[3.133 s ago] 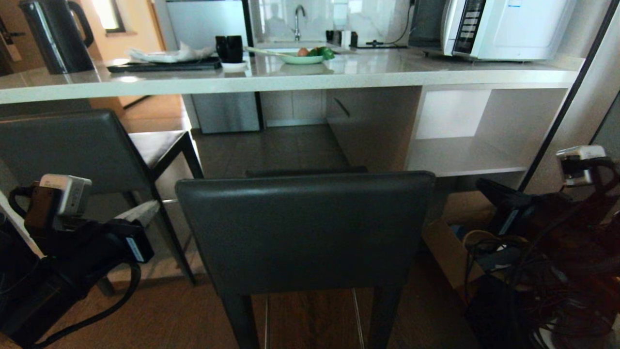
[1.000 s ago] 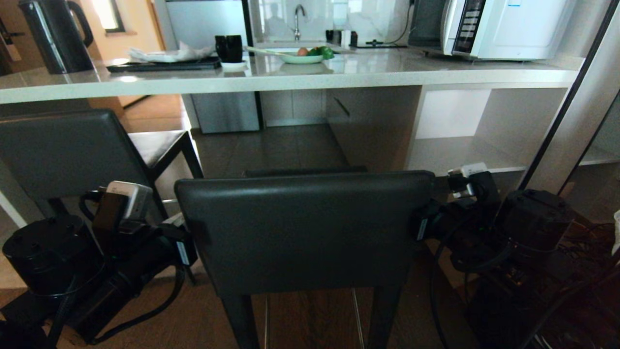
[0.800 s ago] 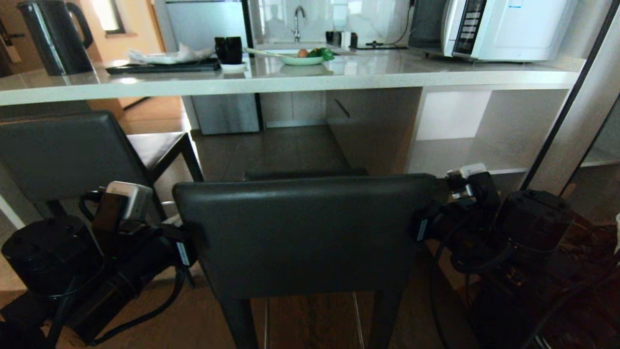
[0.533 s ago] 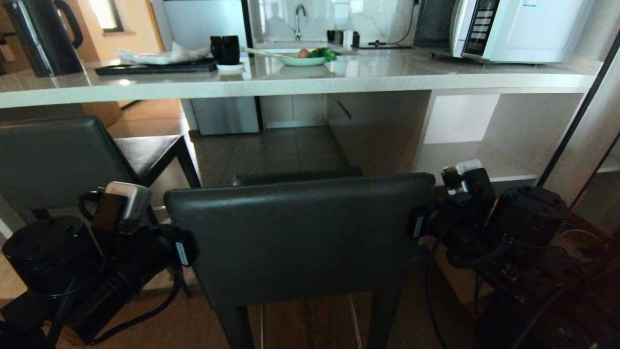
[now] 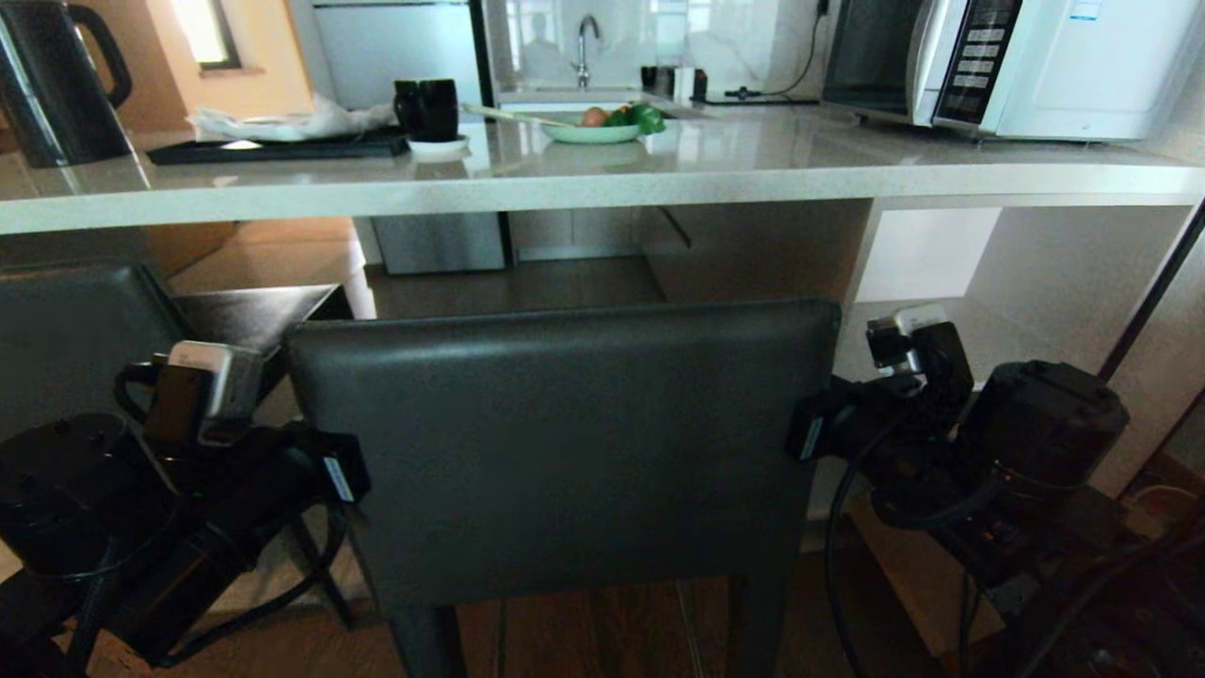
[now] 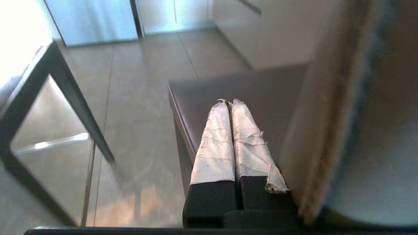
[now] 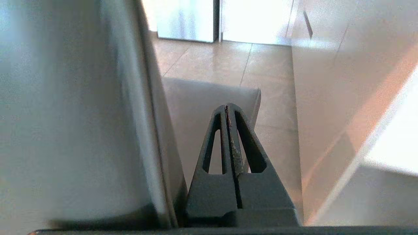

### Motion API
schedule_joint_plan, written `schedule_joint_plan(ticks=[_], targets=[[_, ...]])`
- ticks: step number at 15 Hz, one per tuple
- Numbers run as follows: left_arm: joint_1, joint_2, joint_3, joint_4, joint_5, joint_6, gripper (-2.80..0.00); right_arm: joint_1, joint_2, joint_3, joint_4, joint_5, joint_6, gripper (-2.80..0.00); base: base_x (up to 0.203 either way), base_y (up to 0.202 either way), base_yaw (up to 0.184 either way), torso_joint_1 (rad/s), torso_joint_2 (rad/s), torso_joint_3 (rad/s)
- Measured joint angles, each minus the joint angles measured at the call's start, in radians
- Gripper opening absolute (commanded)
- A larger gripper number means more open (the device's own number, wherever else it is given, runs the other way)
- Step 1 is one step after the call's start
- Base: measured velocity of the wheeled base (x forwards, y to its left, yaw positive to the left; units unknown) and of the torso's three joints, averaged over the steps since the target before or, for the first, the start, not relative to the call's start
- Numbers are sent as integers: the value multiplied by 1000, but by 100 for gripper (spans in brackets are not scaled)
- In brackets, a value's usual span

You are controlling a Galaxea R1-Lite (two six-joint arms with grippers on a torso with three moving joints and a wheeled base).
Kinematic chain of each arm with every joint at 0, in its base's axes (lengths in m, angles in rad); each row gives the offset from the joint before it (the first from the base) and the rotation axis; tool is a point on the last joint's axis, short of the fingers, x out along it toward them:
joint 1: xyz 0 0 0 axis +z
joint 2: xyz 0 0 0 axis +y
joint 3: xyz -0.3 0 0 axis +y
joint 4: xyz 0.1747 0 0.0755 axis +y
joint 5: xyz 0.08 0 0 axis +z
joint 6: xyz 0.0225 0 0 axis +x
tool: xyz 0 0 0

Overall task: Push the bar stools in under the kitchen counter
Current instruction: Push the gray chair back under the dining table

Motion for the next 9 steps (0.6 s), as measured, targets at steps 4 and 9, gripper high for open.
schedule_joint_plan(ticks=[4, 9], targets=[[-6, -7, 3, 8, -9, 0, -280, 15, -4, 3, 8, -21, -3, -280, 120, 0, 1, 2, 3, 1], [-32, -41, 6, 20, -1, 3, -280, 54, -18, 43, -1, -21, -5, -280, 0, 0, 0, 0, 0, 0]])
